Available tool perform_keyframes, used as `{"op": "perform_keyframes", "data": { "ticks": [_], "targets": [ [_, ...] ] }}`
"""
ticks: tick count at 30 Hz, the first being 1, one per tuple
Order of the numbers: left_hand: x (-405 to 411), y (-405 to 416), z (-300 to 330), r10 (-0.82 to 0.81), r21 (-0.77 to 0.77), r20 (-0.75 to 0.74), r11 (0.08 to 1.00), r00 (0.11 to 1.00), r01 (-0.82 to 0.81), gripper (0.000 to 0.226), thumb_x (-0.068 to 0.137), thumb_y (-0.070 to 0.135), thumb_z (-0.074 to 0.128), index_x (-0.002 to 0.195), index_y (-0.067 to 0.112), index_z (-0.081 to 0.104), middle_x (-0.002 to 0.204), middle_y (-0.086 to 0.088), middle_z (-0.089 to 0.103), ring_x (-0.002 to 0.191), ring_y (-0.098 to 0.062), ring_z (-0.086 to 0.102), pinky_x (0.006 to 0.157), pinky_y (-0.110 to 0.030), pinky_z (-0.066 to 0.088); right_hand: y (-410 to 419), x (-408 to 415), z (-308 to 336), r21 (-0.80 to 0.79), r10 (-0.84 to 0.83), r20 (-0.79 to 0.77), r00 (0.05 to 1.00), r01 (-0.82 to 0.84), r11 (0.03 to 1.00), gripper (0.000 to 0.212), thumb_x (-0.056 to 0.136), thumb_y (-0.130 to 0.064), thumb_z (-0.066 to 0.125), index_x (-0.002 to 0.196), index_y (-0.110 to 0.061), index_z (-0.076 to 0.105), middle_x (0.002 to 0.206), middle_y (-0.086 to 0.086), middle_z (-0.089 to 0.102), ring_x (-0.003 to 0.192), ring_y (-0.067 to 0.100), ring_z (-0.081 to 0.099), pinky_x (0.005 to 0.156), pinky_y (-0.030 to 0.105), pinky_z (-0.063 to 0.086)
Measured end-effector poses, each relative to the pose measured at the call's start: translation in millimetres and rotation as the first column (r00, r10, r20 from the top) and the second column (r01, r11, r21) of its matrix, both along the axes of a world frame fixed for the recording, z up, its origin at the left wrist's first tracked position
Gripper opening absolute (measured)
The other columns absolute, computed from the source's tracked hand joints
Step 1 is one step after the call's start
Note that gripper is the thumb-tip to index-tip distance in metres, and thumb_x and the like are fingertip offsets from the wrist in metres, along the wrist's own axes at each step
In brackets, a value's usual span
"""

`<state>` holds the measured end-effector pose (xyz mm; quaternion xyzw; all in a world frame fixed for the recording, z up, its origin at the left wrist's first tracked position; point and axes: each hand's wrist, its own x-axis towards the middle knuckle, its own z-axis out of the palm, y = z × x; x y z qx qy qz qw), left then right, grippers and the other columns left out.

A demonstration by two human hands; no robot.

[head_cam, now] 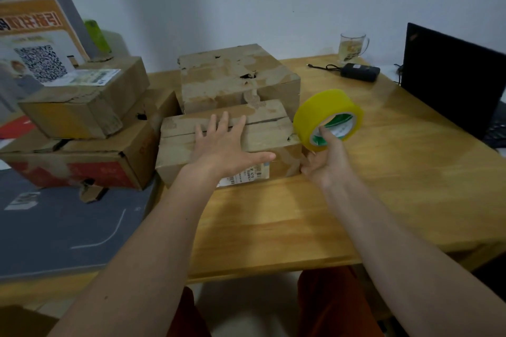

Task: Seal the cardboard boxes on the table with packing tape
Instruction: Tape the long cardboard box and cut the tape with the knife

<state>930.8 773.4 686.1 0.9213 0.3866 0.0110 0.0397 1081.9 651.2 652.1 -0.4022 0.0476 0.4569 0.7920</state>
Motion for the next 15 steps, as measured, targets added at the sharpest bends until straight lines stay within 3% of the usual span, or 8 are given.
{"op": "perform_keyframes", "data": {
  "ticks": [4,9,12,15],
  "targets": [
    [-2.6,-2.6,-1.6,0.001,0.008,0.006,1.000,1.000,-0.001,0.136,0.039,0.104,0.012,0.157,0.037,0.000,0.167,-0.003,-0.007,0.153,-0.028,-0.009,0.121,-0.055,-0.002,2.5,-6.6,5.1,-0.014,-0.087,0.016,0.996,0.087,0.996,0.045,0.090,-0.033,0.062,0.132,-0.019,0.052,0.125,0.012,0.061,0.115,0.028,0.059,0.101,0.046,0.046],
    [-15.1,0.8,8.4,-0.021,-0.065,0.050,0.998,0.999,0.024,0.124,0.056,0.101,0.031,0.158,0.034,0.011,0.167,0.000,0.005,0.153,-0.025,0.004,0.121,-0.051,0.008,1.9,-12.3,-3.9,-0.053,-0.069,-0.024,0.997,0.068,0.996,0.043,0.097,-0.032,0.055,0.132,-0.006,0.053,0.125,0.014,0.060,0.106,0.024,0.059,0.087,0.032,0.048],
    [-34.4,7.4,12.3,0.196,-0.045,0.208,0.981,0.958,-0.190,0.106,0.070,0.094,0.023,0.152,0.028,0.033,0.161,-0.007,0.028,0.148,-0.030,0.022,0.118,-0.055,0.020,4.8,-12.2,-2.2,-0.090,-0.071,-0.010,0.997,0.070,0.993,0.044,0.096,-0.036,0.055,0.130,-0.008,0.055,0.115,0.012,0.063,0.099,0.022,0.060,0.081,0.032,0.049],
    [-42.9,7.4,7.2,0.345,0.015,0.154,0.936,0.926,-0.352,0.089,0.081,0.087,0.019,0.151,0.033,0.033,0.160,-0.011,0.023,0.149,-0.032,0.012,0.113,-0.066,0.017,8.7,-17.0,-1.0,-0.135,-0.124,0.028,0.992,0.127,0.983,0.039,0.095,-0.035,0.056,0.124,-0.009,0.059,0.105,0.012,0.067,0.088,0.021,0.064,0.064,0.030,0.052]
  ]
}}
